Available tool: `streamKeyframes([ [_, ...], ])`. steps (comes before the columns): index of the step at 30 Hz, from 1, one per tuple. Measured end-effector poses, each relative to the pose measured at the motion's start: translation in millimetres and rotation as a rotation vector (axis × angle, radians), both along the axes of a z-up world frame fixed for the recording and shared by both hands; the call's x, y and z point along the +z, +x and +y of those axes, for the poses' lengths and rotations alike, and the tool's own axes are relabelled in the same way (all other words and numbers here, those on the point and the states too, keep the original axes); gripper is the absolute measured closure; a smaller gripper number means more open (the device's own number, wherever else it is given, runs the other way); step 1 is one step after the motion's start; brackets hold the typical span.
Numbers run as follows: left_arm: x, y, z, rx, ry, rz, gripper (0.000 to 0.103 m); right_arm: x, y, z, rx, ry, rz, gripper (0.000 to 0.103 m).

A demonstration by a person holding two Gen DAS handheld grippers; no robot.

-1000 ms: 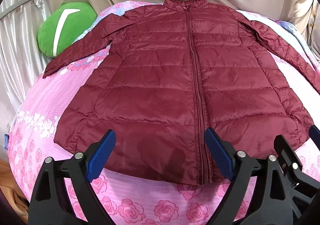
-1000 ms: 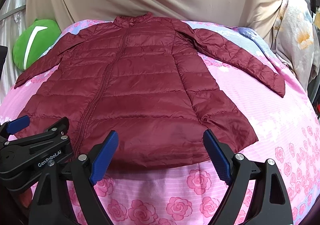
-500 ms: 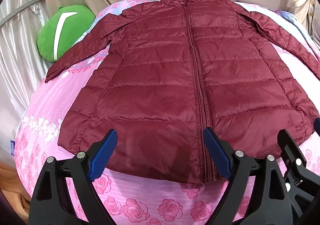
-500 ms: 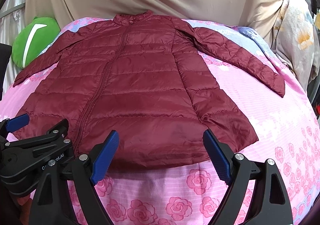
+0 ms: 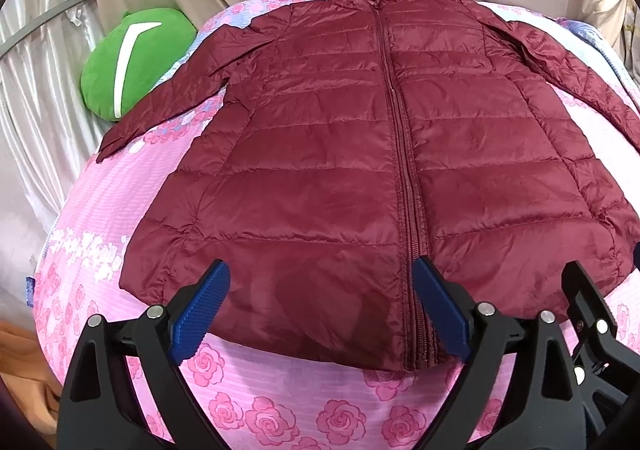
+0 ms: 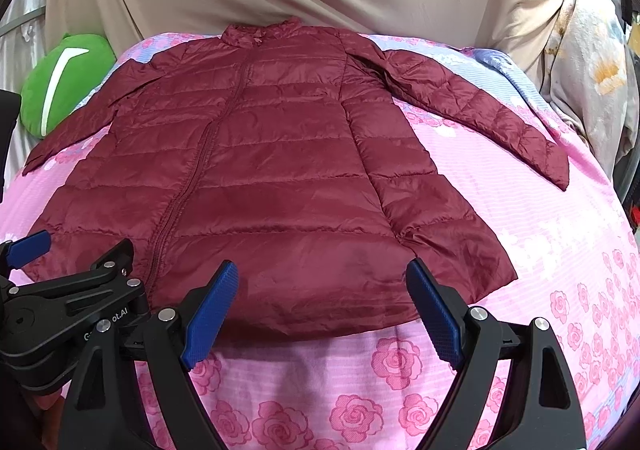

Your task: Fold large clothes

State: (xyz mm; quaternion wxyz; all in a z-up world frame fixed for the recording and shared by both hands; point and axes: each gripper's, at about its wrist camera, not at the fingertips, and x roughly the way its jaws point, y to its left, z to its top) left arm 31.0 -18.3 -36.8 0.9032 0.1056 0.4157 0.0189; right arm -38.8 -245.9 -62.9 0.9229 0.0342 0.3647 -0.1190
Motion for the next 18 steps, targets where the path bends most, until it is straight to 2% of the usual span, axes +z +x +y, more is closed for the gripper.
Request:
streamKeyframes([
  [9, -1.4, 0.9, 0.5, -0.001, -0.016, 0.008, 0.013, -0.8, 1.2, -1.0, -0.005, 0.010, 0.003, 0.018],
  [13, -4.8, 6.1, 1.8, -0.021, -0.064, 0.041, 0.013, -2.6, 3.4, -7.8, -0.011, 0.044, 0.008, 0.017],
  [18, -1.8, 4.9, -2.8, -0.049, -0.055, -0.006, 0.013, -0.9, 7.9, -12.0, -0.012, 0.029, -0.005, 0.017],
])
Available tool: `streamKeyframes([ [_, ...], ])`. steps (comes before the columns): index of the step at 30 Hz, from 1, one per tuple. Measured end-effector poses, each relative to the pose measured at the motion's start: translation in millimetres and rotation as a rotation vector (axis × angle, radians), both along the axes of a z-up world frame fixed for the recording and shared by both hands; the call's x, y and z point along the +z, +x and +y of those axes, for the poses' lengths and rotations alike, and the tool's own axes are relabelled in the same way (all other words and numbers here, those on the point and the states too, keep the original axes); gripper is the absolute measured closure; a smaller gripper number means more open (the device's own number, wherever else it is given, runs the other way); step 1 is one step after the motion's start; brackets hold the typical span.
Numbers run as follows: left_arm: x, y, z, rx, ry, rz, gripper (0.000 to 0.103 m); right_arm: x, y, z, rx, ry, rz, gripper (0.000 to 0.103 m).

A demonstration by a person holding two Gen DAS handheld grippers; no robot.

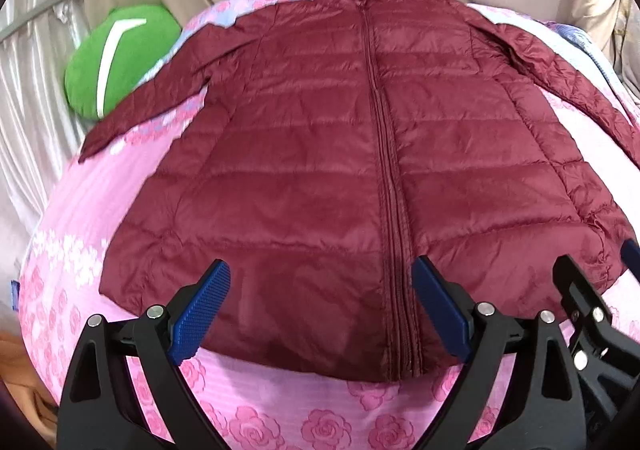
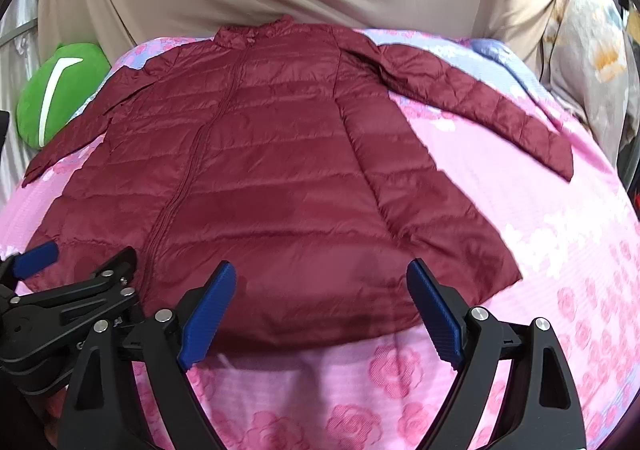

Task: Fold large clothes
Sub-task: 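Grasp the sleeve cuff with the right tool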

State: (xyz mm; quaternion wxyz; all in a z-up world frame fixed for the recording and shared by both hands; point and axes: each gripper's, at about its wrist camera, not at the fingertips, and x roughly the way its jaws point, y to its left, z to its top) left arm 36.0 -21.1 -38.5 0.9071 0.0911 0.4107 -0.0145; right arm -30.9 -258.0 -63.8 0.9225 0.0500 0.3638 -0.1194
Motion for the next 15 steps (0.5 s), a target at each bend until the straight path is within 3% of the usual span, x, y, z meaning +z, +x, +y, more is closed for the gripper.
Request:
streamKeyframes([
  [5, 7.7, 1.0, 7.0, -0.010, -0.071, -0.058, 0.013, 7.6, 13.3, -66.3, -0.137, -0.007, -0.050, 0.018],
  [11, 8.8, 19.9, -4.6, -0.068, 0.070, -0.047, 0.013, 0.1, 27.9, -245.9, -0.490, 0.133, -0.065, 0.018],
  [15, 6.8, 33.6, -3.2, -0.076, 0.042, -0.013, 0.013, -15.0, 33.2, -344.7, -0.648, 0.237, -0.051, 0.018],
])
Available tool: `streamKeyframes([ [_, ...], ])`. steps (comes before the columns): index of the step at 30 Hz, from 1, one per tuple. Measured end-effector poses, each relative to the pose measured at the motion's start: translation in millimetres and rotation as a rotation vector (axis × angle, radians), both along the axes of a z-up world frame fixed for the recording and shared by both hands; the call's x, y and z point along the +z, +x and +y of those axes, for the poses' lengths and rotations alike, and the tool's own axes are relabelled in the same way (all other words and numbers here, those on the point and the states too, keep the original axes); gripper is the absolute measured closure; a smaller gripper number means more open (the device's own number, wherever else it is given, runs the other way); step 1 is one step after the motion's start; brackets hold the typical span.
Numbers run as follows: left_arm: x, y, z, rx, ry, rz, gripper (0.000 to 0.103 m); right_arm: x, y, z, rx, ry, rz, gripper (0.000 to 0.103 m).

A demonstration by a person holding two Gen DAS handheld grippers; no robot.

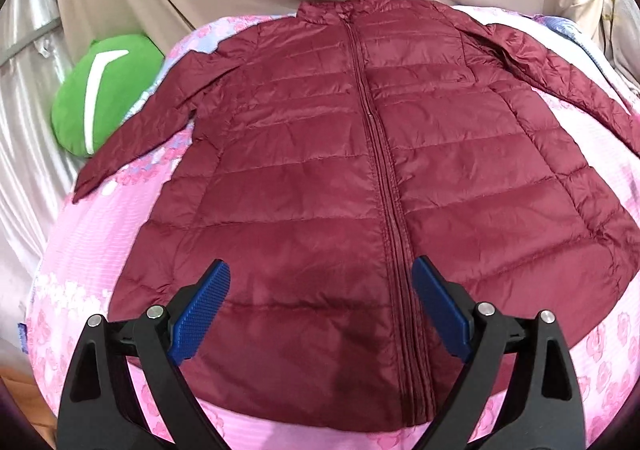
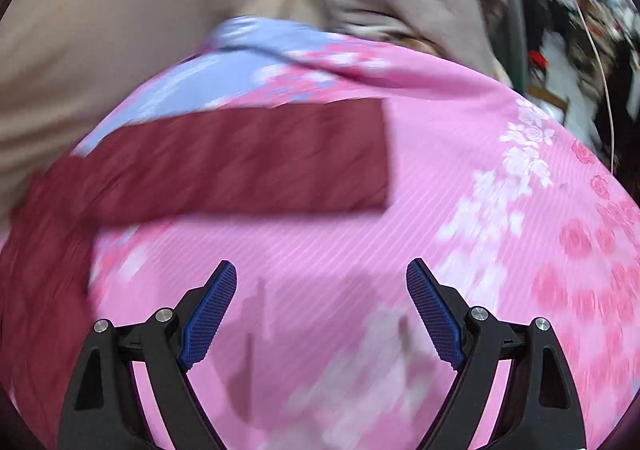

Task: Fold large clothes
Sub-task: 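Grasp the sleeve cuff with the right tool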

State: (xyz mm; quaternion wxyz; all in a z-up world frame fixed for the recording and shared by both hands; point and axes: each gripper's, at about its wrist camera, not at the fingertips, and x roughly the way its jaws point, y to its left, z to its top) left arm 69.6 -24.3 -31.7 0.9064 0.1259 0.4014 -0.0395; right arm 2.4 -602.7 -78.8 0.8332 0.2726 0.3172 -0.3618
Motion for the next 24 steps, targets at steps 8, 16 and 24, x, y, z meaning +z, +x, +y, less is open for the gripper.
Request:
streamKeyframes([
  [8, 2.8, 20.9, 5.0, 0.015, -0.097, -0.047, 0.013, -21.9, 42.8, -55.3, 0.024, 0.003, 0.119, 0.025],
  [16, 12.8, 42.8, 5.6, -0.004, -0.053, -0.071, 0.013, 19.8, 107.7, -39.2, 0.108, -0.013, 0.030, 0.093],
  [24, 36.3, 73.5, 34.4, 0.051, -0.120, -0.114, 0.013, 175.5, 211.5, 111.3, 0.465, -0.207, -0.330, 0.094],
])
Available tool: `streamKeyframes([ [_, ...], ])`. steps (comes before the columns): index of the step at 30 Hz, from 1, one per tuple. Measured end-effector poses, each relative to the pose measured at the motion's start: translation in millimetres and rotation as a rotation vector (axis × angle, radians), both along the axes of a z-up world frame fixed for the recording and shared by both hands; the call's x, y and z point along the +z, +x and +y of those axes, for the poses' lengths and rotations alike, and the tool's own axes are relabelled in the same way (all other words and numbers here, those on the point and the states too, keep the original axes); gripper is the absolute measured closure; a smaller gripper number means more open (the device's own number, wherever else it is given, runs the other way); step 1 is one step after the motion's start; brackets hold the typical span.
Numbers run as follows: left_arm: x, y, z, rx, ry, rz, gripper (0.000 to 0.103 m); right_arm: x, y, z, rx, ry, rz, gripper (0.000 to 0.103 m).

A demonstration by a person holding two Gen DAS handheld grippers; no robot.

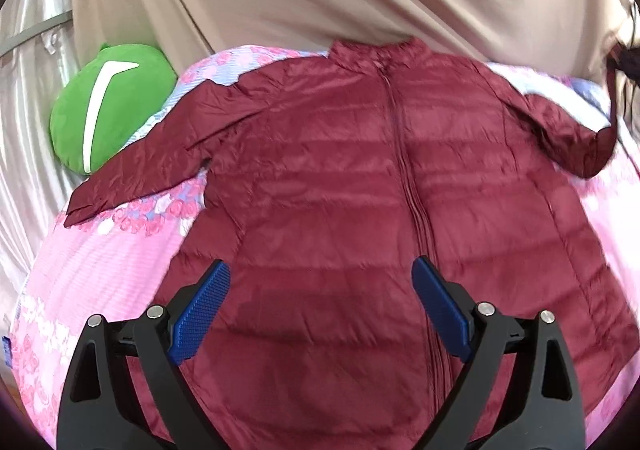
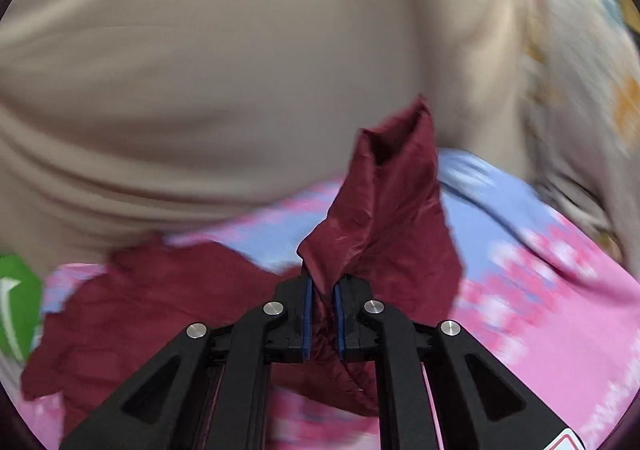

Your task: Fold large clothes

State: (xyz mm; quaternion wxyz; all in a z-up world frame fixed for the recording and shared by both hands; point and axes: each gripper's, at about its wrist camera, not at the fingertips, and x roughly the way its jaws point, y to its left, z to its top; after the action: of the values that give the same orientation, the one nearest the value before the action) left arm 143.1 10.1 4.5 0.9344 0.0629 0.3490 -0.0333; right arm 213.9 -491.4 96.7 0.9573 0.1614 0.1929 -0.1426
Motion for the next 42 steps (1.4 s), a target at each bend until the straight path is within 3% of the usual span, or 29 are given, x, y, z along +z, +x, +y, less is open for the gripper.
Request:
streamKeyframes([
  [4, 11.3, 21.7, 21.0, 0.023, -0.085, -0.005, 0.013, 32.8, 59.3, 144.5, 0.362, -0.063, -0.074, 0.094],
  [6, 13.1, 33.5, 30.8, 0.030, -0.117, 0.000, 0.013, 24.7, 83.6, 210.6, 0.540, -0.066, -0.067, 0.093],
  [8, 12.2, 45.7, 42.8, 0.042, -0.159, 0.017, 0.013, 2.8, 103.0, 273.6, 0.715, -0.073, -0.024, 0.084],
  [9, 10.2, 52.2, 49.1, 0.045, -0.185, 0.029, 0.013, -9.1, 107.6, 298.4, 0.776, -0.088, 0.004, 0.080],
  [10, 7.2, 59.0, 55.5, 0.053, -0.207, 0.045, 0.013, -20.9, 108.3, 320.7, 0.821, -0.113, 0.029, 0.070],
  [13, -3.6, 79.4, 77.1, 0.070, -0.285, 0.098, 0.013, -42.8, 96.5, 350.4, 0.838, -0.238, 0.017, 0.067],
  [15, -11.8, 95.0, 89.4, 0.072, -0.345, 0.130, 0.013, -37.6, 83.5, 332.1, 0.807, -0.213, -0.011, 0.060],
  [17, -18.7, 114.1, 97.4, 0.062, -0.410, 0.162, 0.013, -27.1, 74.2, 287.2, 0.730, -0.167, -0.037, 0.046],
  [21, -31.5, 156.7, 91.7, 0.044, -0.456, 0.210, 0.012, -29.6, 69.9, 175.9, 0.437, -0.150, 0.002, 0.042],
  [25, -48.3, 195.3, 70.6, 0.028, -0.447, 0.278, 0.016, -55.9, 79.5, 74.4, 0.205, -0.013, 0.099, 0.040],
  [26, -52.8, 203.1, 63.3, 0.008, -0.458, 0.303, 0.023, -66.1, 84.5, 50.9, 0.163, 0.027, 0.130, 0.040],
  [28, -55.0, 211.4, 51.1, -0.017, -0.439, 0.327, 0.066, -81.9, 90.4, 28.7, 0.131, 0.069, 0.162, 0.040],
  [30, -48.6, 218.1, 40.3, -0.064, -0.413, 0.310, 0.098, -95.7, 98.8, 21.8, 0.134, 0.093, 0.185, 0.040],
  [35, 12.0, 221.7, 29.9, -0.097, -0.311, 0.083, 0.101, -114.3, 136.8, 30.2, 0.184, 0.131, 0.224, 0.040],
  [36, 25.3, 221.7, 30.0, -0.096, -0.296, 0.035, 0.101, -114.5, 144.4, 36.4, 0.205, 0.126, 0.231, 0.042],
  [37, 36.2, 222.4, 30.6, -0.091, -0.280, -0.007, 0.101, -114.9, 149.0, 41.8, 0.225, 0.116, 0.228, 0.060],
  [38, 48.0, 226.0, 31.8, -0.077, -0.250, -0.055, 0.101, -113.1, 152.6, 45.4, 0.239, 0.104, 0.224, 0.087],
  [40, 53.8, 235.2, 34.2, -0.038, -0.192, -0.098, 0.101, -106.7, 147.9, 45.4, 0.243, 0.124, 0.157, 0.103],
  [42, 38.8, 255.5, 33.8, 0.002, -0.129, -0.074, 0.101, -106.0, 141.6, 31.9, 0.211, 0.172, 0.089, 0.103],
])
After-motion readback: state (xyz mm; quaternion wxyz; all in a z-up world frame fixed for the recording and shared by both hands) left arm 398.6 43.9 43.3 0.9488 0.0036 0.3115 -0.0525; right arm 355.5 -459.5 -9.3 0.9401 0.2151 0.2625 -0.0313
